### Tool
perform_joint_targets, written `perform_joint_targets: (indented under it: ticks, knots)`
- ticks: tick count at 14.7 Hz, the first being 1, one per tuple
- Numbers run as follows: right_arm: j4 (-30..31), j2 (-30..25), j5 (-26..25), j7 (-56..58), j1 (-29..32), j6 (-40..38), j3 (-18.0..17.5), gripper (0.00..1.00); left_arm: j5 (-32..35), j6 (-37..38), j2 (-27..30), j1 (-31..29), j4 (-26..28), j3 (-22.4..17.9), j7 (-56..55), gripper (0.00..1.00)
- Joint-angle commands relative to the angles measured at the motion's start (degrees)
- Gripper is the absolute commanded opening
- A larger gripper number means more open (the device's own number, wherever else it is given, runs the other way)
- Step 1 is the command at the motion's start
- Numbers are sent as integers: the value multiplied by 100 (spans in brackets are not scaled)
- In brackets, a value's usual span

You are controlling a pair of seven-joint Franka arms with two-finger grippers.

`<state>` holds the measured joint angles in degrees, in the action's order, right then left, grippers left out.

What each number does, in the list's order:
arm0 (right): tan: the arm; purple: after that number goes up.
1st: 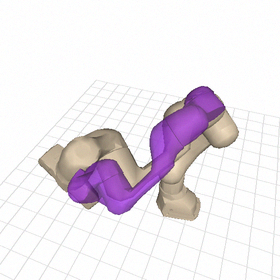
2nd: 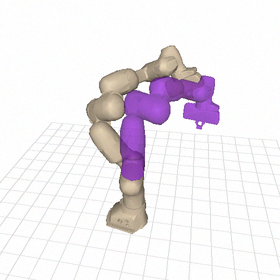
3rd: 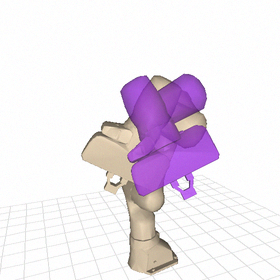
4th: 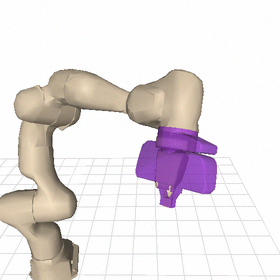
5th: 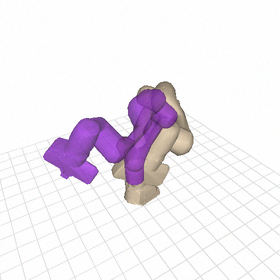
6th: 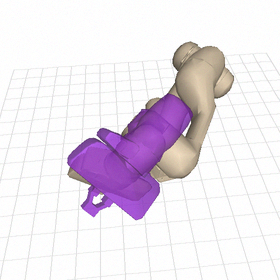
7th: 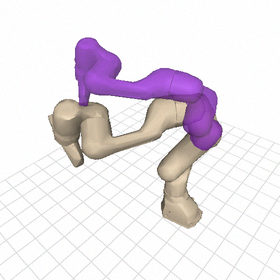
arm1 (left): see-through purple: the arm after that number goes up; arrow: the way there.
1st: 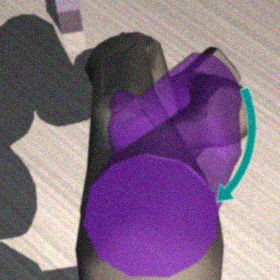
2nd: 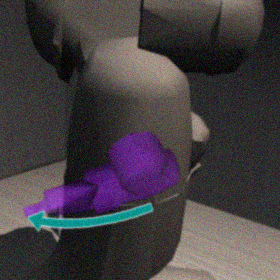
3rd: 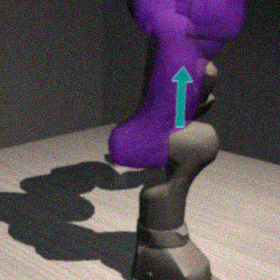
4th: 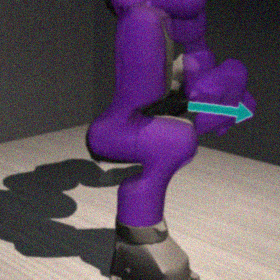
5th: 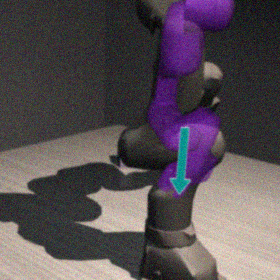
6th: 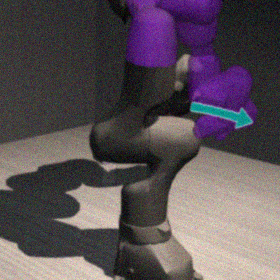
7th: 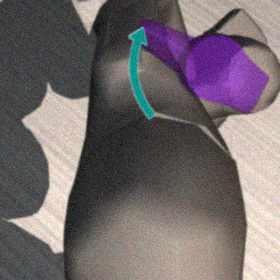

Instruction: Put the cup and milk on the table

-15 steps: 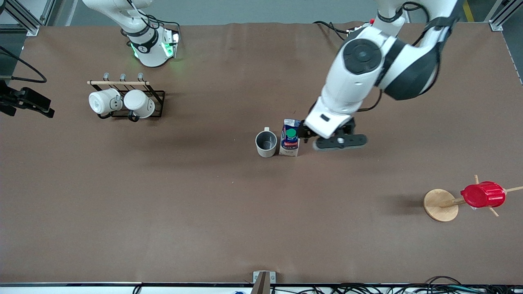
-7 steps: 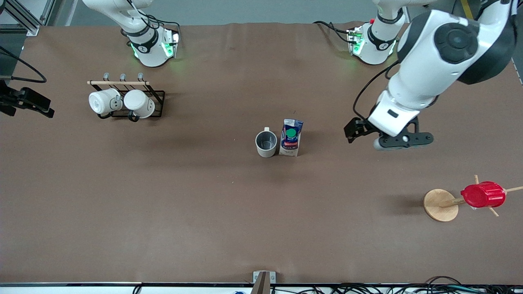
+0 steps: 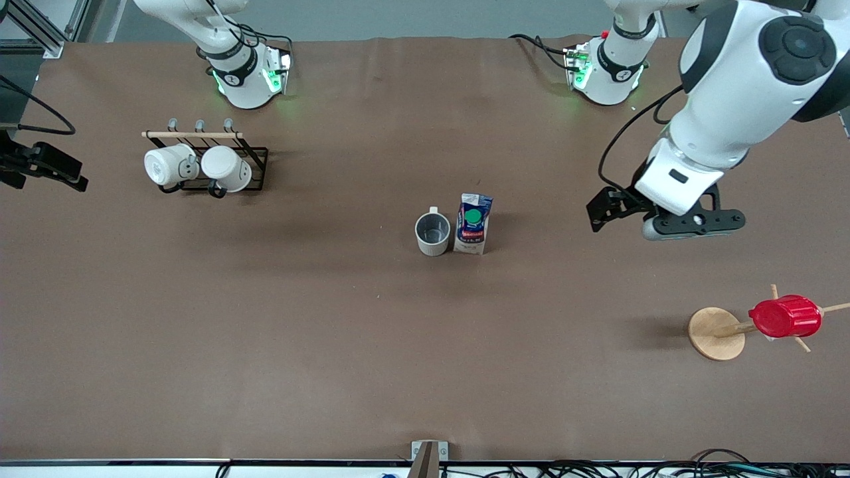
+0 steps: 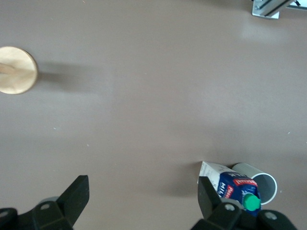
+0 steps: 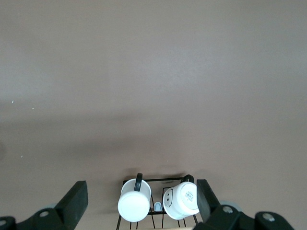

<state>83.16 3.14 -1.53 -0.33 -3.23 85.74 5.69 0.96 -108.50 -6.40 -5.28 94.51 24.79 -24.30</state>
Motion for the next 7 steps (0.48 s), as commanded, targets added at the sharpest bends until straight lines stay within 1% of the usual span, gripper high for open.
perform_joint_targets:
  ticks: [1, 3, 4, 5, 7]
  knots:
    - [17, -33, 38, 86, 130, -31, -77, 100, -113, 276, 340, -43, 93, -237, 416, 100]
    - [17, -33, 38, 86, 130, -31, -77, 100, -166, 390, 533, -70, 102, -325, 654, 100]
    - [25, -33, 38, 86, 130, -40, -77, 100, -297, 504, 621, -18, 94, -483, 716, 100]
    - [17, -33, 38, 86, 130, -40, -77, 100, -376, 566, 718, 113, 102, -693, 812, 100]
    - [25, -33, 38, 95, 130, -40, -77, 100, -412, 794, 824, 526, 102, -1307, 1180, 100]
